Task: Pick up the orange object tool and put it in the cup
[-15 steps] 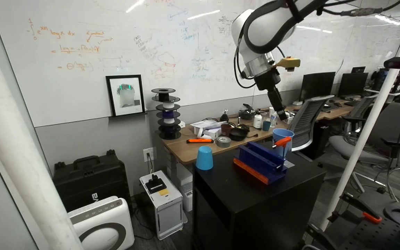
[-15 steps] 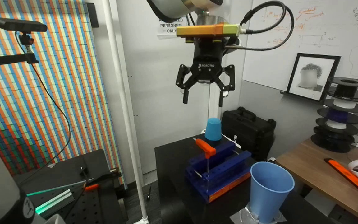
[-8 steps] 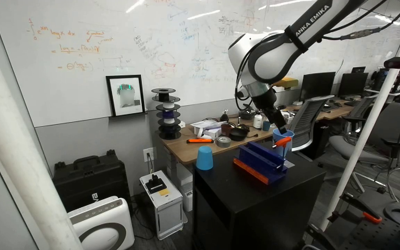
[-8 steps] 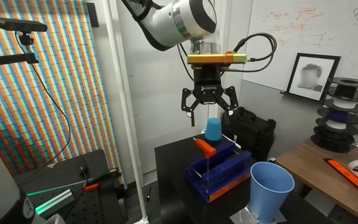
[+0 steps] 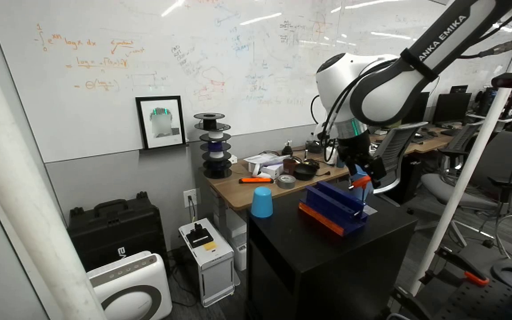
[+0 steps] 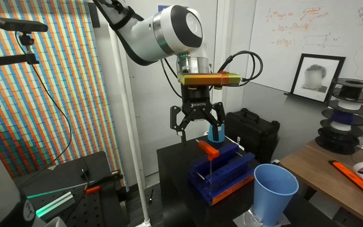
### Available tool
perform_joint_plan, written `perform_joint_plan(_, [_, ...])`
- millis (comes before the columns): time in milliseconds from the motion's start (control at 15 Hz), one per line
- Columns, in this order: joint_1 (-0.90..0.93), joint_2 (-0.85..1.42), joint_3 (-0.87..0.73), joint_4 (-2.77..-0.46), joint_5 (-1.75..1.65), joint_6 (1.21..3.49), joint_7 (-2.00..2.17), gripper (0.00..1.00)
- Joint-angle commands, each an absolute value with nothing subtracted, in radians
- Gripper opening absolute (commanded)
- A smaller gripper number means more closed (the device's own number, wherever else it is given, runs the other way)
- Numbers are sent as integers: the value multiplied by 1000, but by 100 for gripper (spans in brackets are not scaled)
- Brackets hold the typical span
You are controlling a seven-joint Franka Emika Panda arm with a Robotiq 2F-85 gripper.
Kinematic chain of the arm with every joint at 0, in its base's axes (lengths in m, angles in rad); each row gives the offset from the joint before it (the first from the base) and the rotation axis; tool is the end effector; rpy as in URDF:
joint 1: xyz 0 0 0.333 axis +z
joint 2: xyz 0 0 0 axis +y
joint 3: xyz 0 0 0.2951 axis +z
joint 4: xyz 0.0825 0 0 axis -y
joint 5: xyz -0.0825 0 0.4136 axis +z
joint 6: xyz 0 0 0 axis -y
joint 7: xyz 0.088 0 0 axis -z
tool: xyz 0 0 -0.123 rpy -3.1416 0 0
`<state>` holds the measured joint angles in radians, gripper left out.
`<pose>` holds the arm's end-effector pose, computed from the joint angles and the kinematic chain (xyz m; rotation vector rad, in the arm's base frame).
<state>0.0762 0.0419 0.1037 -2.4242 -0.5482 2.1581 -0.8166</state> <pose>0.4678 0.0572 0.2142 2.1607 1.7769 -0.5820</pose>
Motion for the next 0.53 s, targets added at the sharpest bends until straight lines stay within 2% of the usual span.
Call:
perform_joint_plan(0, [58, -61, 76, -2533, -576, 2247, -895, 68])
perform_joint_plan(67, [53, -71, 67, -2545, -578, 2260, -911, 58])
perform_joint_plan(467, [35, -97, 23, -2577, -591, 2326, -963, 11])
